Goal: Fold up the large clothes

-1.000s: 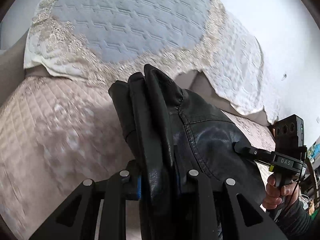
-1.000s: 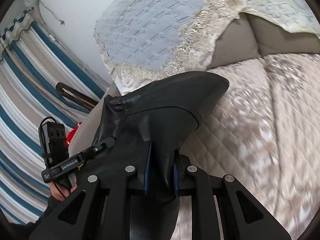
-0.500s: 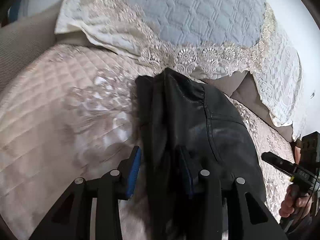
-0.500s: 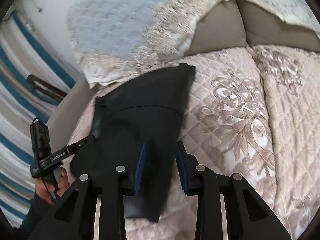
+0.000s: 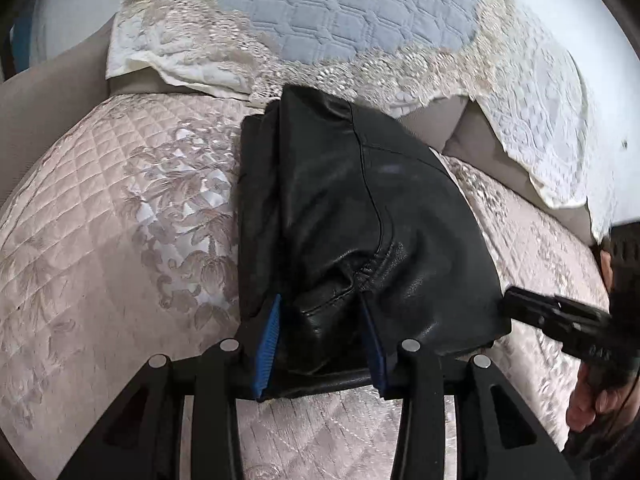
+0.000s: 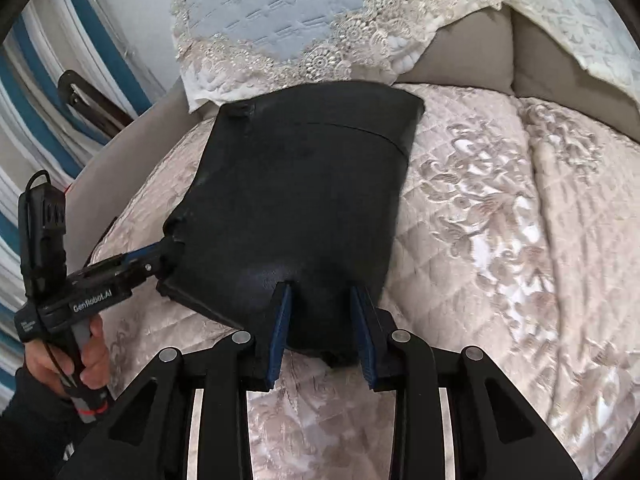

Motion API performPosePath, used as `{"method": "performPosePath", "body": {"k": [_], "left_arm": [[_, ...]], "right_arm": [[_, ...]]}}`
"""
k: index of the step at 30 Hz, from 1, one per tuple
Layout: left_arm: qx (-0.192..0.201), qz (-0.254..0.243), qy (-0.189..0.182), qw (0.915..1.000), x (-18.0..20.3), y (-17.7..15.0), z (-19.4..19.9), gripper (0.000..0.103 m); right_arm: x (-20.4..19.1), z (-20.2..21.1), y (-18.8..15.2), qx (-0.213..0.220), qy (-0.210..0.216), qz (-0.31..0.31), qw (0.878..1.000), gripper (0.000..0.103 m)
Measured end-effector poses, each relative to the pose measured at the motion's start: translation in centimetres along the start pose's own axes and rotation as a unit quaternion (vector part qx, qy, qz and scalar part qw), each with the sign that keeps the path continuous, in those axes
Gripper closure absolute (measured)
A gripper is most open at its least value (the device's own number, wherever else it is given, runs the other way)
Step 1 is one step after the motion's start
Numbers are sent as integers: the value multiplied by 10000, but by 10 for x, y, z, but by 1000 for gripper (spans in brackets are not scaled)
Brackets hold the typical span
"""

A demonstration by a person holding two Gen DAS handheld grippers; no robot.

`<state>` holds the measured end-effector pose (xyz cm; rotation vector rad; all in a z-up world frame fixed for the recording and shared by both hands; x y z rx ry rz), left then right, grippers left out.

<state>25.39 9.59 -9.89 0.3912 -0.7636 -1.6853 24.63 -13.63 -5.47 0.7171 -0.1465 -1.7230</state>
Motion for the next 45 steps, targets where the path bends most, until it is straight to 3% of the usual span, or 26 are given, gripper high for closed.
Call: {"method": "performPosePath", "body": {"k": [4,8,12,20,29,45], "left_arm": [[0,-186,291,9994,11,-4,20,62],[-19,-214,376,9991,26,-23,46,60],[50,-270,490,9984,43,-43,70,52],[5,-413,853,9955,66,-76,99,46],[-114,-308,1132,9930,57,-83,87,42],[-177,-369,1280,9909,57,-89,85,42]], "right_arm": [[-6,26,-12,167,-55,181,9997,71],[-9,52,-32,337,-34,202,9992,56],[-12,71,-54,429,-123,254,9987,54],[-15,93,-93,540,-262,323,9977,51],[-8,79,-101,526,-551,316,9966,51],[-11,76,-101,508,-547,375,9965,50]]}}
Point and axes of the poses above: each gripper's, at about its wrist camera, not at the fingertips, and z roughly against the way its jaws point, x to its right, y to its top, the point moved 5 cm from there along -z, roughly the way its jaws point, and after that the axes turned 14 degrees about -z, right-handed, at the moved point
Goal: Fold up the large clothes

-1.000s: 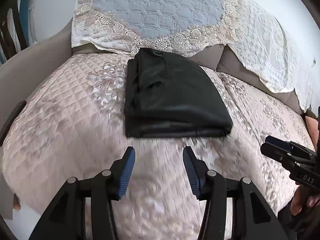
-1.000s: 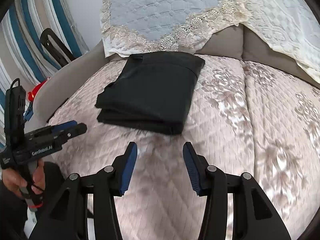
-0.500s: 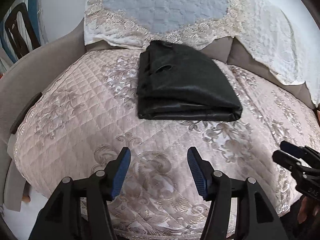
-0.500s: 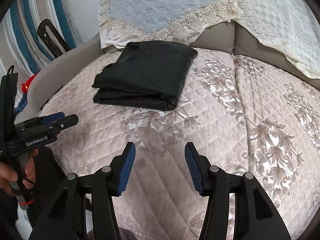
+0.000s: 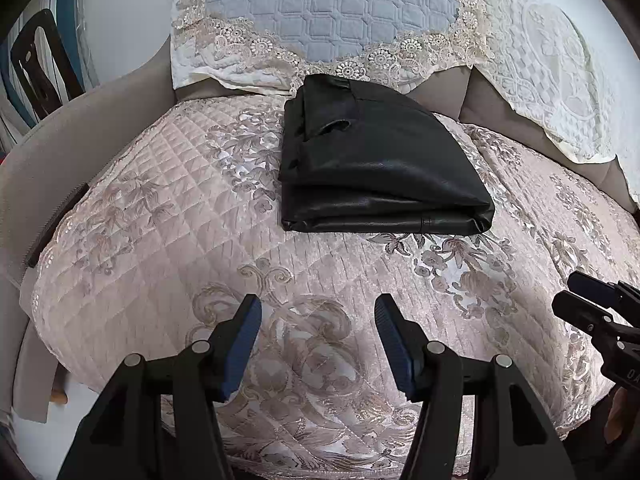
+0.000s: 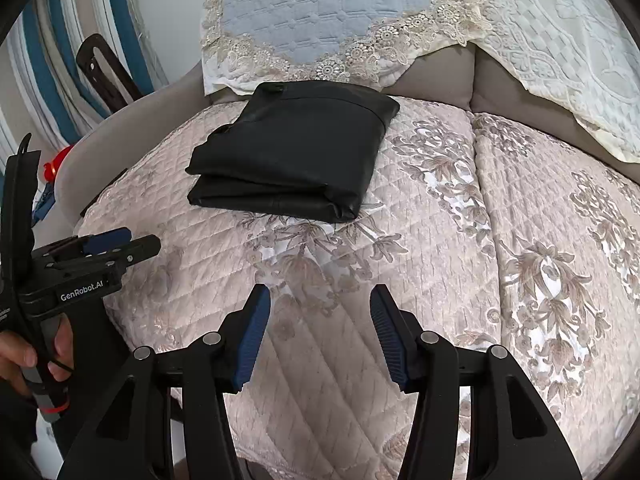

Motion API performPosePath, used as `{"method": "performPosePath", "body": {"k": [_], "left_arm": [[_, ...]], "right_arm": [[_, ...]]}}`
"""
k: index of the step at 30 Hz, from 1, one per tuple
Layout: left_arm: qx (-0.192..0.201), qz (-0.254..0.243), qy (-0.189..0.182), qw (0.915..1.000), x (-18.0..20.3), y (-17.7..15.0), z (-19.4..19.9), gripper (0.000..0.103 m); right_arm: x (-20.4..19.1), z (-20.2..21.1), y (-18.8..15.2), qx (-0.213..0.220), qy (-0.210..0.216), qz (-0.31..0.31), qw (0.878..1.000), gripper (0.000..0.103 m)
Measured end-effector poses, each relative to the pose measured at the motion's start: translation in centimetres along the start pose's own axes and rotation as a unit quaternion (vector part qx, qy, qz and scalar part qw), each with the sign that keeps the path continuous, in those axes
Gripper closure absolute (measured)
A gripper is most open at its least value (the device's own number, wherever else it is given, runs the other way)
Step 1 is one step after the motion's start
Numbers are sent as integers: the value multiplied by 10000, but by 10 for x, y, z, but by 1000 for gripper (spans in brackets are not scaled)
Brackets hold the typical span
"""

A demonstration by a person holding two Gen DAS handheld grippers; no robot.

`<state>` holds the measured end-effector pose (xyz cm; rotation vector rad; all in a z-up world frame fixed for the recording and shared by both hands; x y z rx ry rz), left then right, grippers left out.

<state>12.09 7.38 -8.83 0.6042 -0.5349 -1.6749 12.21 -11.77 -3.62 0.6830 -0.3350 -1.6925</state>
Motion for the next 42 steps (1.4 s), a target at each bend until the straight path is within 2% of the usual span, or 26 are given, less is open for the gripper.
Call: {"method": "performPosePath", "body": {"k": [42], "left_arm": [[121,28,-45,9999,3,-2,10,42]], "right_arm": [[-9,1,-1,-30,22,149,9999,50]]}}
Point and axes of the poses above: each gripper's, at about its wrist camera, not at the fingertips, and z roughly against the way its jaws point, x to its right, y to its top, the point moved 5 cm from there along -z, roughly the way its jaws point, and after that the axes turned 14 degrees about -z, right-handed, at the moved point
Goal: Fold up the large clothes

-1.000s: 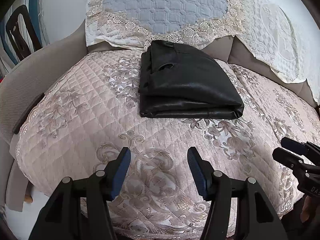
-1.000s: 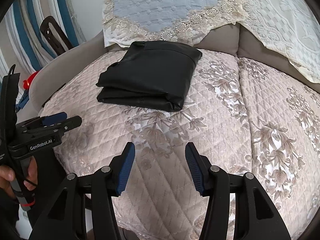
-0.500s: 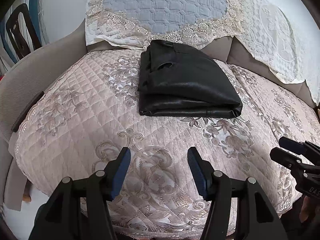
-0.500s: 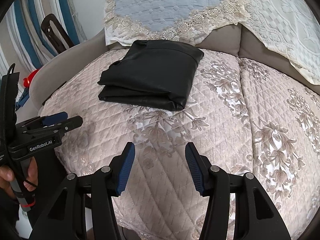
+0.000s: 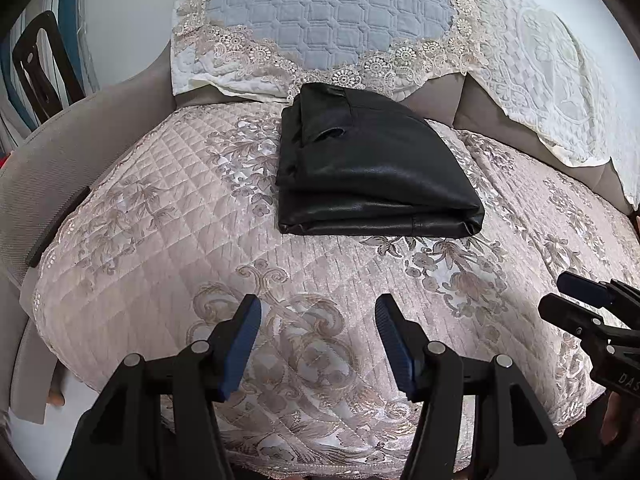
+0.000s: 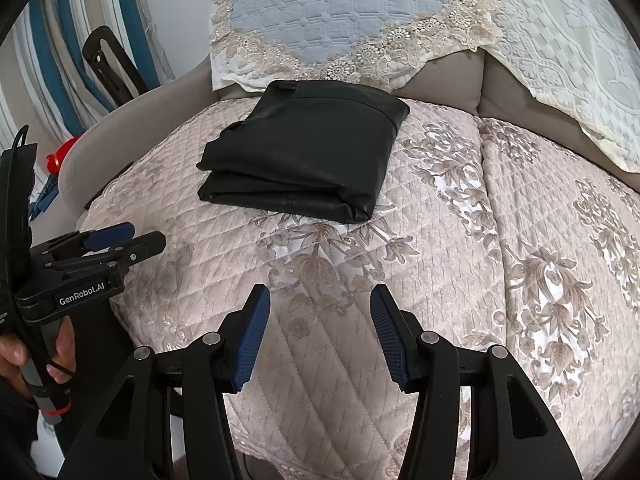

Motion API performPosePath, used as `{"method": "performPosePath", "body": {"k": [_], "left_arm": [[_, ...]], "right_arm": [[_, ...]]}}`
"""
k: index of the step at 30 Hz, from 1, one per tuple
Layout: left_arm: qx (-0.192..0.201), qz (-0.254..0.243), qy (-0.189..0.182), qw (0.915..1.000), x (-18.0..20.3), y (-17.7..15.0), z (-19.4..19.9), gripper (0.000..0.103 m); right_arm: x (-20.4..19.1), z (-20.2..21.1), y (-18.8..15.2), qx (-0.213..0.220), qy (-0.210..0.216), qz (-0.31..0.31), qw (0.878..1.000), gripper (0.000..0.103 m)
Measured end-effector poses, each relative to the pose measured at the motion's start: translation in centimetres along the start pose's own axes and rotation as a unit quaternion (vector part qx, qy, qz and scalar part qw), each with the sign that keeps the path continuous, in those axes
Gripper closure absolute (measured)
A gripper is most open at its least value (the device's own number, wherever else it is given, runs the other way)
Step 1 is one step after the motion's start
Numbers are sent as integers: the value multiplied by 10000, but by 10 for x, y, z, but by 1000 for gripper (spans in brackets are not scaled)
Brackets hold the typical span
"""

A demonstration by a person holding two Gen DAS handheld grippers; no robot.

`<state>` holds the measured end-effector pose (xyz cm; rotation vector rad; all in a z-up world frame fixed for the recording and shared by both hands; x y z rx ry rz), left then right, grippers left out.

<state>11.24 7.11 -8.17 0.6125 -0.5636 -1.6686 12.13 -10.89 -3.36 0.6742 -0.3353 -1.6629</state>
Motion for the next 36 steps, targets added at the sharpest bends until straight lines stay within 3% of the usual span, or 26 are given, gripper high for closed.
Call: {"method": "performPosePath", "body": {"k": [36], "left_arm": [[-70,-11,25,10000,5,-2,-2,42]], "right_arm": [[1,1,1,-5,25,16,10000,50]]}}
Point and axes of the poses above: each gripper's, at about its wrist camera, not at the fingertips, and z roughly against the way its jaws point, x to its right, y to its top, the point moved 5 cm from there along -z, roughly the way its jaws point, and after that the axes turned 14 degrees about -z, right-handed, at the moved point
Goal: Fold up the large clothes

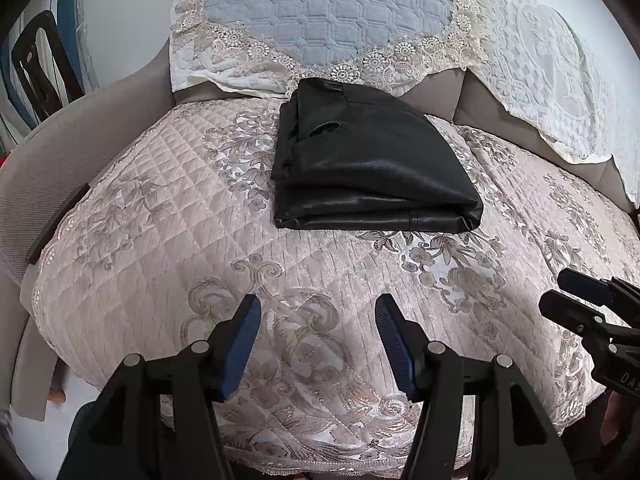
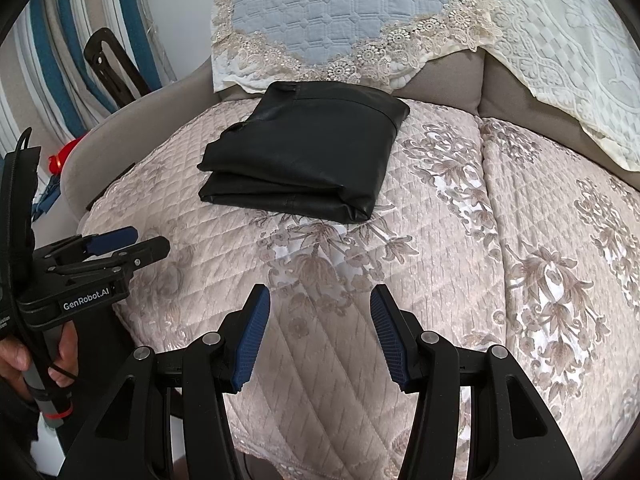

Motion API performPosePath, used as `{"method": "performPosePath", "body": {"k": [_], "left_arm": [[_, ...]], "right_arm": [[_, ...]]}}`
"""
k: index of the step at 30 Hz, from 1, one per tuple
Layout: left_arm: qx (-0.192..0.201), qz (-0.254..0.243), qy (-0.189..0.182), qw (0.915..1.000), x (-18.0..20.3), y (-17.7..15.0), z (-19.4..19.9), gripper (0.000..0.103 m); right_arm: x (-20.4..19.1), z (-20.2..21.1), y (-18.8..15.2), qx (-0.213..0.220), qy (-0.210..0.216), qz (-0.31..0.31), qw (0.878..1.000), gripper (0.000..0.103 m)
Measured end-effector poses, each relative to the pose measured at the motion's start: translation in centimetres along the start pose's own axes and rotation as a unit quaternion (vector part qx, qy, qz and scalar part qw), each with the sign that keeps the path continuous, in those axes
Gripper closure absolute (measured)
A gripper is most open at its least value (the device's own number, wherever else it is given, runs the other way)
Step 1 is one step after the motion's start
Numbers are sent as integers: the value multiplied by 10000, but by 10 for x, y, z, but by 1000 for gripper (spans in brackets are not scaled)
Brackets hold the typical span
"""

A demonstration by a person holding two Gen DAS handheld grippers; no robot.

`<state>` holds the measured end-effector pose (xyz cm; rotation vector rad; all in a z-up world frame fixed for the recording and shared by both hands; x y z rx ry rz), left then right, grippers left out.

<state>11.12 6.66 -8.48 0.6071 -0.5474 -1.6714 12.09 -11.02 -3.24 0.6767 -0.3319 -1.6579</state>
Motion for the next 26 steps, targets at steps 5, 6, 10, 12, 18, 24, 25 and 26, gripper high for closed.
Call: {"method": "performPosePath", "body": {"k": [5,6,10,12,18,24,25,26], "left_arm": [[-11,8,-21,10000,0,0,0,42],[-17,11,-24,10000,0,-1,0,42],[-27,6,-14,10000,1,-1,1,42],[-25,4,-21,10000,2,-1,1,42],[-31,1,-17,10000,2,-1,0,42],[-23,60,-45,10000,3,-1,-1,42],[-31,60,-49,10000,3,-1,-1,42],[-40,61,-60,10000,3,-1,-1,42]], "right_arm": [[0,0,0,-3,-1,-6,10000,50],[0,0,0,-1,-2,-8,10000,50],[0,0,-1,-2,0,-7,10000,50],[0,0,-1,-4,-9,-5,10000,50],[1,-1,-4,-22,-4,-14,10000,50],[2,0,-3,-7,11,12,10000,50],[2,1,-3,-5,10,14,10000,50],[2,1,-3,-2,13,13,10000,50]]}}
Point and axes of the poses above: each gripper's, at about its wrist camera, not at the fingertips, and z roughly against the way its jaws point, x to its right, y to its top, the point moved 5 cm from there along -z, roughly the way its jaws point, and after that the axes turned 14 degrees about -z, right-handed, at the moved point
